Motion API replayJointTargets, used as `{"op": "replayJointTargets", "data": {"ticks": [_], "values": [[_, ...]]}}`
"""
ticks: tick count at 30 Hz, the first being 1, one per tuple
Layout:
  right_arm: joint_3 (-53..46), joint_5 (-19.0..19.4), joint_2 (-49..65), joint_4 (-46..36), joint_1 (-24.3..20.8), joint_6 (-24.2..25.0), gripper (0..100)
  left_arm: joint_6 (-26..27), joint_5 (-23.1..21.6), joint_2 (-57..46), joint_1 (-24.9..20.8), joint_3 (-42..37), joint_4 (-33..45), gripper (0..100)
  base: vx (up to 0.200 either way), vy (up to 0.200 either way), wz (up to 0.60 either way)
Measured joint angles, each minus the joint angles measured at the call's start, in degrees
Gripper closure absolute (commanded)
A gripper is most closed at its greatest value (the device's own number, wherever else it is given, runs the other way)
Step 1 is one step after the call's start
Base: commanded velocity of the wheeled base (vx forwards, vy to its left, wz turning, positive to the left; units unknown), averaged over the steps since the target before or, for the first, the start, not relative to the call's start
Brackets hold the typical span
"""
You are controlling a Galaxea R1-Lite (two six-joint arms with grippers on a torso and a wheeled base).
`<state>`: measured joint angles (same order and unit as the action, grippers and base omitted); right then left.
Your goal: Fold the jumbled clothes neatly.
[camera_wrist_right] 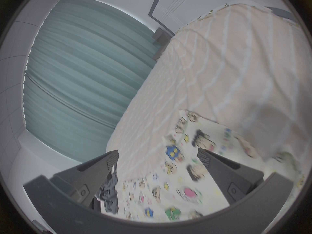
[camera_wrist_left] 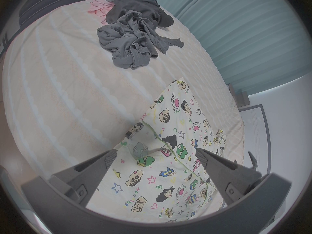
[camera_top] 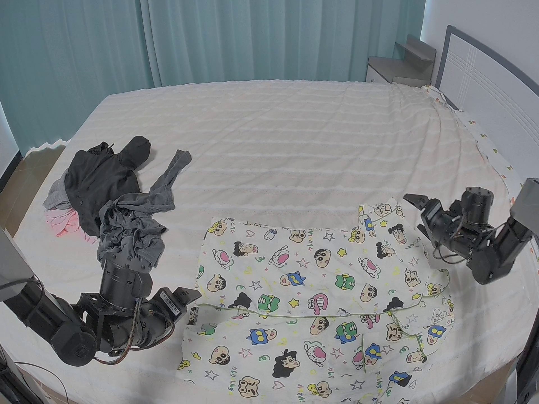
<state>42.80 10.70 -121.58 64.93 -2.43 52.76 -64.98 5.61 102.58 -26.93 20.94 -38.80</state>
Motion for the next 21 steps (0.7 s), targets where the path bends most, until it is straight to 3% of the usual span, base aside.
{"op": "replayJointTargets", "data": {"ticks": [12, 17, 21], "values": [[-30.38, 16.20, 15.70, 0.46, 10.74, -12.62, 0, -0.06, -0.06, 0.44, -0.61, -0.11, 0.05, 0, -0.200, 0.000, 0.00], [-37.44, 19.65, 18.24, 0.66, 13.19, -19.02, 0, -0.02, -0.11, 0.89, -0.79, -0.30, 0.07, 0, -0.200, 0.000, 0.00], [-40.68, 21.54, 18.99, 0.16, 13.78, -23.42, 0, 0.22, -0.11, 1.79, -1.62, -0.55, 0.18, 0, 0.000, 0.000, 0.00]]}}
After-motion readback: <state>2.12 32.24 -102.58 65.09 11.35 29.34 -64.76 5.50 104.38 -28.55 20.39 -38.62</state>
